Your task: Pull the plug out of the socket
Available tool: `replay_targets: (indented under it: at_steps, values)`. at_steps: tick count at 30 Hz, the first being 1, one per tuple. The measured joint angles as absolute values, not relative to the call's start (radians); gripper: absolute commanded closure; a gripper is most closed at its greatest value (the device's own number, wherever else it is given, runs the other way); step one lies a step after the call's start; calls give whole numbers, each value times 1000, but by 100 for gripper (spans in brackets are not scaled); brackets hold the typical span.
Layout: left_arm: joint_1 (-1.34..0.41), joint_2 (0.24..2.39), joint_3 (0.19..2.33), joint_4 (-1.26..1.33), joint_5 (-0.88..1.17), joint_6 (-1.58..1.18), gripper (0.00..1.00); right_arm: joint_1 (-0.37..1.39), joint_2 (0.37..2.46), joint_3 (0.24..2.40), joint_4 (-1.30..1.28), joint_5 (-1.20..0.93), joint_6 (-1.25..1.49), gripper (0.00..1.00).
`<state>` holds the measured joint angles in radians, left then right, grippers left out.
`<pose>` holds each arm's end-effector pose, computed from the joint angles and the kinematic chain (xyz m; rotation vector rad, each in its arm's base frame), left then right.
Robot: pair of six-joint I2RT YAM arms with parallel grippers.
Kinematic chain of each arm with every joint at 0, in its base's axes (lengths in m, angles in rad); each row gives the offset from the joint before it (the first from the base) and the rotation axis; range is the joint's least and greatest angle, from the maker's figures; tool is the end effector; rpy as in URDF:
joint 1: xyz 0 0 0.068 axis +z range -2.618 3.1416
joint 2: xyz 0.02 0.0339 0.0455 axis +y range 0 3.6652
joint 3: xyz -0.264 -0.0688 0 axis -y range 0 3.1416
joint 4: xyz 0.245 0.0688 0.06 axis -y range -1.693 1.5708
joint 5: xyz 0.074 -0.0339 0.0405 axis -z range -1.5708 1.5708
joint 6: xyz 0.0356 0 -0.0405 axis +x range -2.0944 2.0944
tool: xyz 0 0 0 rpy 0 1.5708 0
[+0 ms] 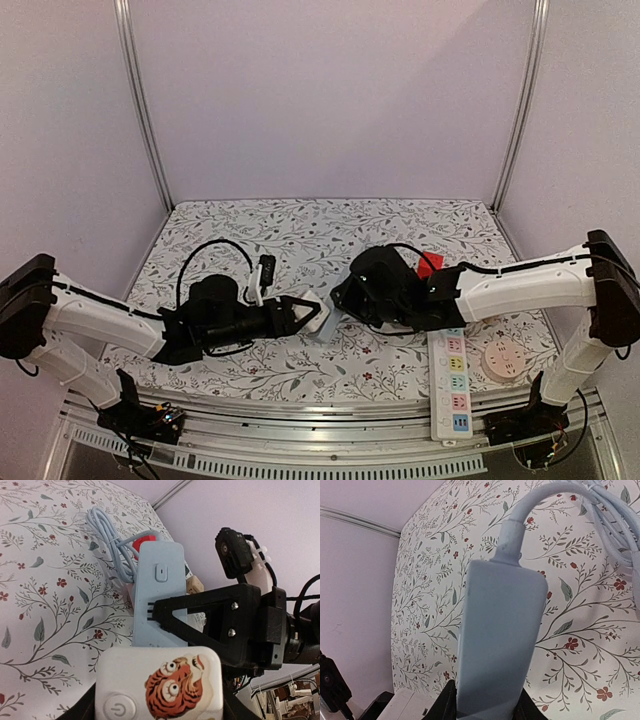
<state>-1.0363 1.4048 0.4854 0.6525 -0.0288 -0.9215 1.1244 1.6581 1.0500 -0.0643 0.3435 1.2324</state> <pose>0.1427 -0.2390 0.1865 0.0956 2.0587 -1.2888 0.1673 0.3218 0.2188 0.3229 2.3351 0.8905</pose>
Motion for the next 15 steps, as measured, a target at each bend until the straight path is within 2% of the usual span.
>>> replay_targets:
  at_steps: [15]
  values:
    - [-1024, 1404, 476, 741, 27, -928, 100, 1151, 1584, 1024, -87, 424, 1297, 100]
